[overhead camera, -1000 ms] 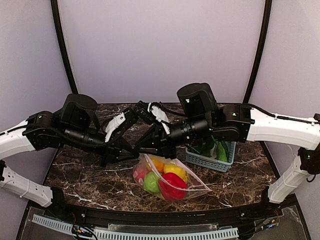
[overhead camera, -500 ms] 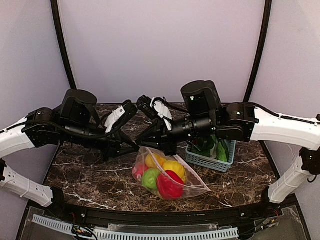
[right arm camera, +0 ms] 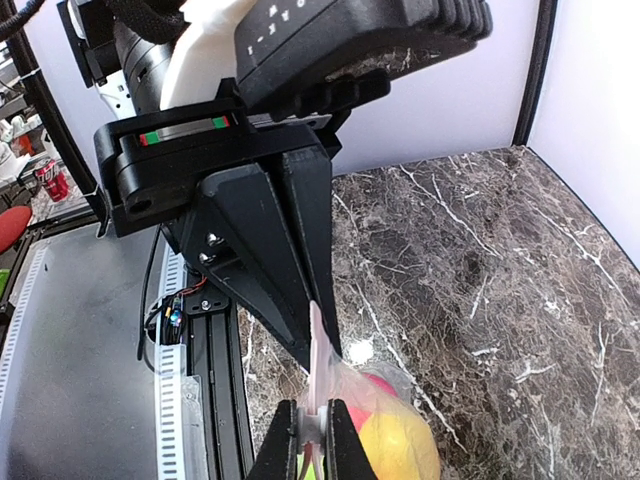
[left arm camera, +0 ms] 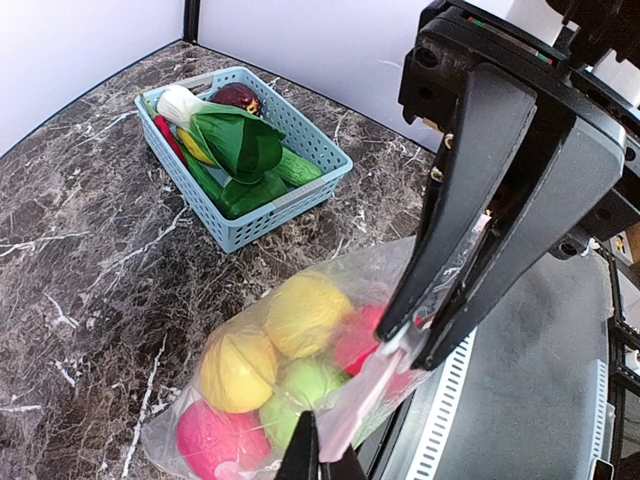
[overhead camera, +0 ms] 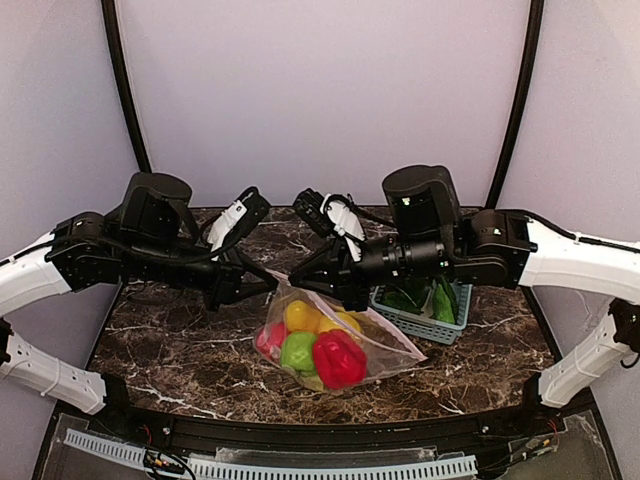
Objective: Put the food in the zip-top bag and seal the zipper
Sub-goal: Zip the zipper on the zipper food storage bag.
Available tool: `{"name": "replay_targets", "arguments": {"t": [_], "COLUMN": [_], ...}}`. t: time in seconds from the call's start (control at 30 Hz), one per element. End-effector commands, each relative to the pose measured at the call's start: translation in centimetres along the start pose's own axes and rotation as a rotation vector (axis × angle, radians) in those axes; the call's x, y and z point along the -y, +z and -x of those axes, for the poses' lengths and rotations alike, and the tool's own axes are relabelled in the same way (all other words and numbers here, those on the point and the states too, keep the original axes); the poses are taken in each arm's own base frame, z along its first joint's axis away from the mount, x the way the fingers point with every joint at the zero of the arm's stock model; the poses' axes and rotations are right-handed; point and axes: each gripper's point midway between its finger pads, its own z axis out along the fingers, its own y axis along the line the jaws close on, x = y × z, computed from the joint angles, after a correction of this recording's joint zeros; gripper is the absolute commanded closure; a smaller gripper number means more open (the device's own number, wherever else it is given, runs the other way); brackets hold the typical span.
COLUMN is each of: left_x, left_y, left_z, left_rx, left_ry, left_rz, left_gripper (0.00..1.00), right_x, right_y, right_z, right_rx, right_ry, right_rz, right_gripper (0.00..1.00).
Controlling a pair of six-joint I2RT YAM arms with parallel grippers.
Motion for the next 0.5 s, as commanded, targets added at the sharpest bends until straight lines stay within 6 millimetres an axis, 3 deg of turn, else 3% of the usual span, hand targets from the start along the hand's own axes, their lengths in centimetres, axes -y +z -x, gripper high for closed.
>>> {"name": "replay_targets", "arguments": {"t": [0.0,0.47], "left_x": [-1.8,-3.4], "left_y": [-1.9,-3.0], "left_z": [2.0,2.5], "left_rx": [0.080,0.132], "left_ry": [-0.029,-0.079], "left_rz": [0.081,0.141], "left_gripper": [0.99,0.99], "right_x": [-0.3,1.0], "right_y": [-1.4,-2.9], "right_z": [-2.7,-3.7], "right_rx": [-0.100,-0.113], "right_ry": [0.042,0.092], "right_rz": [-0.018,-0.111], "right_gripper": [1.00,1.00]}}
